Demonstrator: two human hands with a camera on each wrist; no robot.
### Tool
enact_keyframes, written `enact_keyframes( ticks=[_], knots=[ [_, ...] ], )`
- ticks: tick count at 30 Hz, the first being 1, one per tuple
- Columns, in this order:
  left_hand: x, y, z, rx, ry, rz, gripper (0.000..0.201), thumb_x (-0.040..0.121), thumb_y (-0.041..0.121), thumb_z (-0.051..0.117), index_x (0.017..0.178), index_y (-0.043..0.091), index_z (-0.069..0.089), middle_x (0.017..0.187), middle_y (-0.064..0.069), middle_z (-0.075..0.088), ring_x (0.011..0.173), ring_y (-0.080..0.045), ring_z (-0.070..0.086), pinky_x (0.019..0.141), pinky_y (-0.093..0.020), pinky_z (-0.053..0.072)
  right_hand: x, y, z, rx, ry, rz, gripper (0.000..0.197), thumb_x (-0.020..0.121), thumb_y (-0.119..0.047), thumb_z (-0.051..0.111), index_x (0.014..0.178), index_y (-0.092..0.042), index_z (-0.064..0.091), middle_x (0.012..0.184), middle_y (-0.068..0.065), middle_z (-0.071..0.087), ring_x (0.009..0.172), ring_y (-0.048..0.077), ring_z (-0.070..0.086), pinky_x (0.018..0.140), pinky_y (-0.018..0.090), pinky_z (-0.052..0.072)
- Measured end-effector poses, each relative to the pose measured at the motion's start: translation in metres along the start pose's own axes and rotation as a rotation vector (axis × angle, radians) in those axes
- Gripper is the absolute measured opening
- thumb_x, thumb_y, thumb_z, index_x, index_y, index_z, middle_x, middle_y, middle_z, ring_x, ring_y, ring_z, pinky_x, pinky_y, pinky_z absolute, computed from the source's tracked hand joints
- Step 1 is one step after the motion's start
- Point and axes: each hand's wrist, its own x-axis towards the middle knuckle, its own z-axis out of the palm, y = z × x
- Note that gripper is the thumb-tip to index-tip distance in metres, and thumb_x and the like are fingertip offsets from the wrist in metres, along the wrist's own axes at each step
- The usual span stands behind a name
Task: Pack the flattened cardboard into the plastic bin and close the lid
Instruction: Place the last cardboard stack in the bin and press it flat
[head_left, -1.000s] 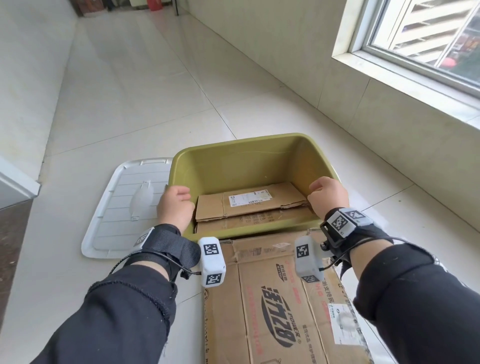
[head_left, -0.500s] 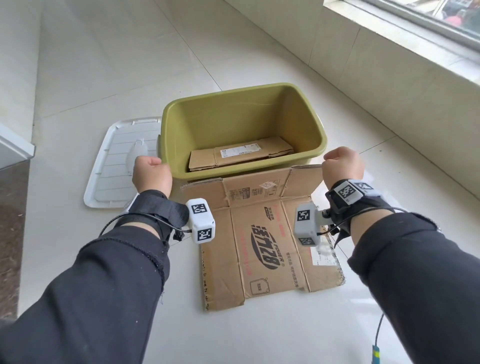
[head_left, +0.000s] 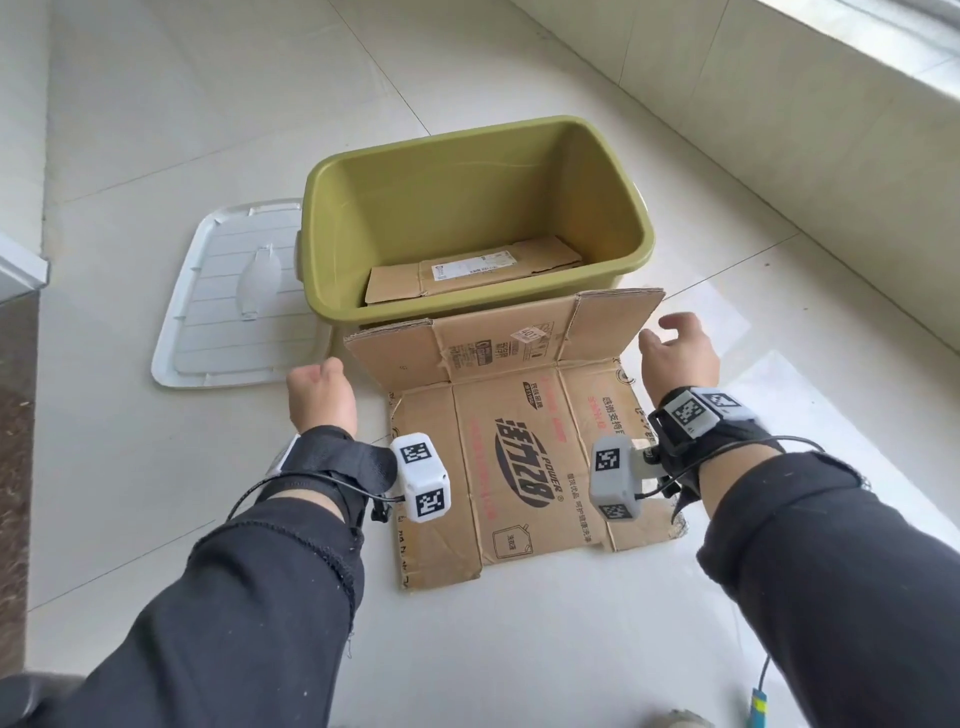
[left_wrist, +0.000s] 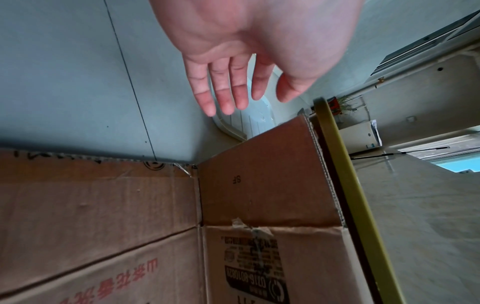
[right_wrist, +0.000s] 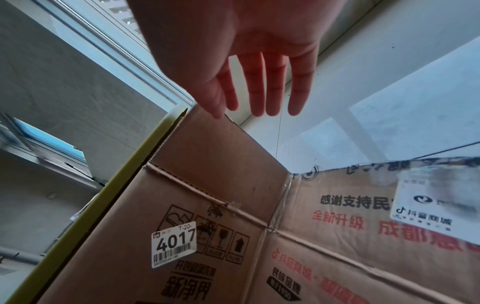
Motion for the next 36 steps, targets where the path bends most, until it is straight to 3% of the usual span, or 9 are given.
enact_keyframes(
  ticks=[6, 10, 12, 15, 20, 25, 29, 32, 36],
  knots=[
    [-0.01, 0.014, 0.009, -0.118, -0.027, 0.022, 0.033, 0.093, 0.036, 0.041, 0.063, 0.026, 0.032, 0.068, 0.001, 0.037, 0.078, -0.023, 0.043, 0.075, -0.036, 0.045, 0.007, -0.007, 0.009, 0.094, 0.05, -0.061, 0.05, 0.091, -0.039, 0.042, 0.139, -0.026, 0.034, 0.131, 0.016, 0.046, 0.116, 0.033, 0.05, 0.097, 0.037, 0.038],
    [-0.011, 0.014, 0.012, -0.123, -0.064, 0.039, 0.021, 0.094, 0.04, 0.044, 0.096, 0.019, 0.047, 0.09, -0.002, 0.051, 0.088, -0.022, 0.051, 0.067, -0.029, 0.049, 0.01, -0.011, 0.013, 0.142, 0.045, -0.112, 0.049, 0.092, -0.045, 0.04, 0.139, -0.034, 0.034, 0.131, 0.013, 0.047, 0.115, 0.03, 0.052, 0.101, 0.036, 0.038],
    [-0.009, 0.014, 0.013, -0.108, -0.067, 0.051, 0.02, 0.093, 0.041, 0.046, 0.101, 0.022, 0.047, 0.099, -0.003, 0.053, 0.094, -0.023, 0.054, 0.078, -0.033, 0.053, 0.011, -0.011, 0.013, 0.134, 0.027, -0.138, 0.047, 0.093, -0.046, 0.038, 0.139, -0.035, 0.036, 0.132, 0.012, 0.047, 0.118, 0.028, 0.051, 0.102, 0.035, 0.036],
    [-0.008, 0.014, 0.015, -0.085, -0.053, 0.088, 0.018, 0.09, 0.042, 0.048, 0.095, 0.024, 0.052, 0.097, -0.002, 0.057, 0.105, -0.03, 0.06, 0.097, -0.045, 0.05, 0.013, -0.011, 0.014, 0.099, -0.008, -0.167, 0.044, 0.093, -0.045, 0.037, 0.135, -0.032, 0.043, 0.135, 0.01, 0.046, 0.121, 0.027, 0.048, 0.104, 0.035, 0.036],
    [-0.013, 0.01, 0.017, -0.086, -0.03, 0.06, 0.021, 0.087, 0.044, 0.049, 0.076, 0.026, 0.05, 0.091, -0.002, 0.058, 0.092, -0.025, 0.058, 0.096, -0.047, 0.05, 0.013, -0.007, 0.015, -0.034, -0.015, -0.161, 0.044, 0.096, -0.042, 0.035, 0.115, -0.011, 0.06, 0.129, 0.016, 0.05, 0.117, 0.037, 0.047, 0.102, 0.04, 0.037],
    [-0.017, -0.001, 0.017, -0.052, -0.015, -0.001, 0.018, 0.083, 0.025, 0.052, 0.067, 0.025, 0.046, 0.077, 0.002, 0.054, 0.089, -0.024, 0.053, 0.096, -0.047, 0.051, 0.005, 0.004, 0.018, -0.041, -0.011, -0.086, 0.036, 0.091, -0.035, 0.04, 0.109, -0.012, 0.061, 0.122, 0.017, 0.051, 0.115, 0.037, 0.047, 0.098, 0.042, 0.041],
    [-0.013, -0.019, 0.018, 0.017, -0.017, -0.074, 0.01, 0.071, 0.015, 0.054, 0.077, 0.009, 0.056, 0.079, -0.008, 0.056, 0.084, -0.03, 0.059, 0.09, -0.048, 0.054, -0.002, 0.015, 0.017, -0.011, 0.001, -0.003, 0.04, 0.081, -0.02, 0.046, 0.12, -0.013, 0.048, 0.125, 0.015, 0.047, 0.116, 0.034, 0.044, 0.095, 0.041, 0.039],
    [-0.01, -0.036, 0.019, 0.108, -0.038, -0.139, 0.032, 0.072, 0.005, 0.056, 0.102, -0.004, 0.06, 0.087, -0.011, 0.057, 0.086, -0.033, 0.059, 0.081, -0.031, 0.049, -0.009, 0.034, 0.017, -0.048, -0.025, 0.074, 0.053, 0.081, -0.018, 0.05, 0.132, -0.015, 0.038, 0.133, 0.015, 0.042, 0.124, 0.034, 0.038, 0.101, 0.042, 0.034],
    [-0.013, -0.052, 0.019, 0.263, -0.127, -0.199, 0.01, 0.076, -0.003, 0.053, 0.084, 0.001, 0.057, 0.073, -0.013, 0.051, 0.076, -0.029, 0.048, 0.061, -0.027, 0.037, -0.011, 0.058, 0.022, -0.125, -0.084, 0.15, 0.064, 0.078, -0.011, 0.05, 0.139, -0.016, 0.031, 0.138, 0.015, 0.038, 0.127, 0.034, 0.035, 0.105, 0.044, 0.034]
  ],
)
